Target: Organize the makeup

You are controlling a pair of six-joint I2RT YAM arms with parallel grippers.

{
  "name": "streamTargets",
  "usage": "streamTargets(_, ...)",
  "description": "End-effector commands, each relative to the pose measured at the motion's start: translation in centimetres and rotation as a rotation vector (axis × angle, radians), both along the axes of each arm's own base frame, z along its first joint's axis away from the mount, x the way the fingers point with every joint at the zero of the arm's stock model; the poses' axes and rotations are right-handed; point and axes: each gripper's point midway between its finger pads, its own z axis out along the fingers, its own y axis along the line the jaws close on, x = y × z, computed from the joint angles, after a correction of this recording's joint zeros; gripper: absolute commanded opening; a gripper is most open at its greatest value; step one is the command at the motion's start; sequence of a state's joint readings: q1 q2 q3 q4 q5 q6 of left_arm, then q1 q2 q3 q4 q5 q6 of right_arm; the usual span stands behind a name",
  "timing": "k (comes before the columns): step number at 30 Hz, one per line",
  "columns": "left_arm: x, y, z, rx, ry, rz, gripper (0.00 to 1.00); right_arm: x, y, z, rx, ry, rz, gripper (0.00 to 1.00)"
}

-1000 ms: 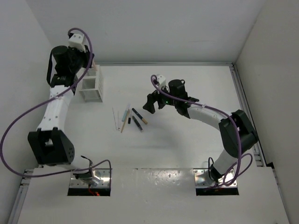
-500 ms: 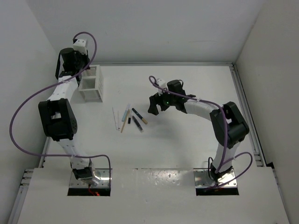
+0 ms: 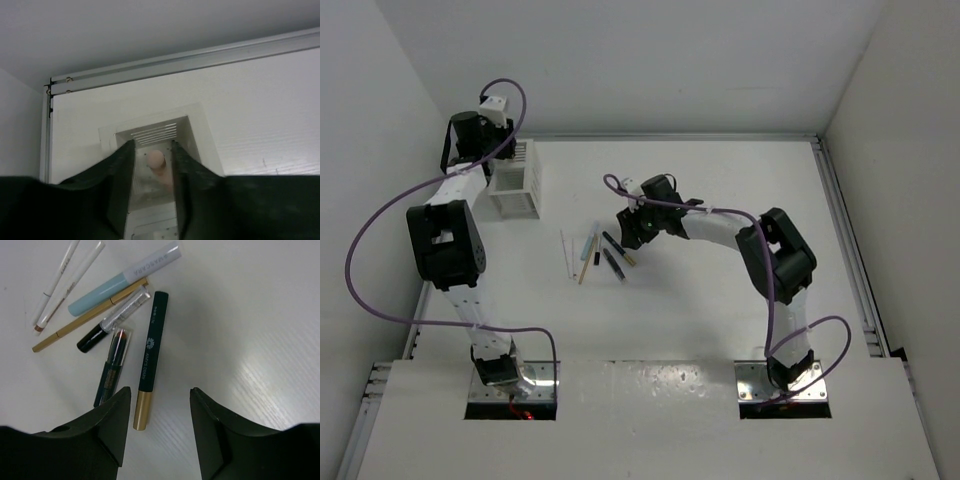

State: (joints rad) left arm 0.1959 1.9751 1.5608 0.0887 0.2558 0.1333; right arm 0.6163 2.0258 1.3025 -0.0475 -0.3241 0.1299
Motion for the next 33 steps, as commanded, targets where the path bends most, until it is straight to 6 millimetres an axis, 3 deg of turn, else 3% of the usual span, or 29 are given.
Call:
streamTargets(1, 0.2, -0.1, 2.4, -0.018, -0.045, -0.037, 0.46, 0.2, 0.1, 0.0, -0.06, -0.023, -0.013, 0.51)
streamTargets(6, -0.3, -0.1, 4.5, -0.03, -0.058, -0.022, 0.63, -0.2, -0.1, -1.9, -0.173, -0.031, -0.017, 0.5)
streamTargets(10, -1.4, 0.1, 8.1, -0.043, -0.065, 0.01, 0.64, 0.6, -0.7, -2.2, -0.214, -0.03, -0.068, 0.4)
streamTargets(12, -2.4, 0.1, 10.1, -0.037, -0.081, 0.021, 0.64, 0.6, -0.6, -2.3, -0.21, -0.024, -0.064, 0.4)
streamTargets(14, -3.7, -0.2, 10.6, -0.041, -0.062, 0.022, 0.65, 0.1, -0.2, -2.3, -0.198, -0.013, -0.043, 0.39)
streamTargets(15, -4.7, -0.4, 12.2, -0.036, -0.084, 0.021, 0.65, -0.1, -0.3, -2.4, -0.204, -0.006, -0.042, 0.39)
streamTargets(18, -6.9, -0.9, 12.0, -0.042, -0.058, 0.022, 0.65, -0.7, -1.0, -2.3, -0.243, -0.027, -0.048, 0.36)
streamTargets(19, -8.0, -1.2, 13.5, -0.036, -0.086, 0.021, 0.65, -0.8, -0.8, -1.5, -0.239, -0.047, -0.049, 0.36)
streamTargets(23, -10.8, -1.7, 11.8, -0.023, -0.034, 0.015, 0.65, -0.4, -1.7, 0.2, -0.252, -0.097, -0.085, 0.36)
streamTargets(25, -12.6, -2.2, 12.4, -0.015, -0.032, 0.001, 0.65, -0.7, -1.0, 1.0, -0.233, -0.103, -0.067, 0.38)
streamTargets(28, -14.9, -2.8, 12.2, -0.015, -0.011, -0.011, 0.65, -1.8, -0.2, 0.7, -0.243, -0.127, 0.006, 0.45)
streamTargets(29, -15.8, -3.0, 11.0, -0.024, 0.029, -0.011, 0.65, -2.4, 0.2, 0.3, -0.259, -0.131, 0.022, 0.46)
streamTargets(31, -17.6, -3.4, 11.2, -0.024, 0.033, -0.011, 0.65, -2.5, 0.0, 0.0, -0.271, -0.129, 0.026, 0.47)
streamTargets(33, -19.4, -3.7, 9.4, -0.028, 0.087, -0.014, 0.65, -3.0, 0.4, -0.2, -0.256, -0.115, 0.042, 0.47)
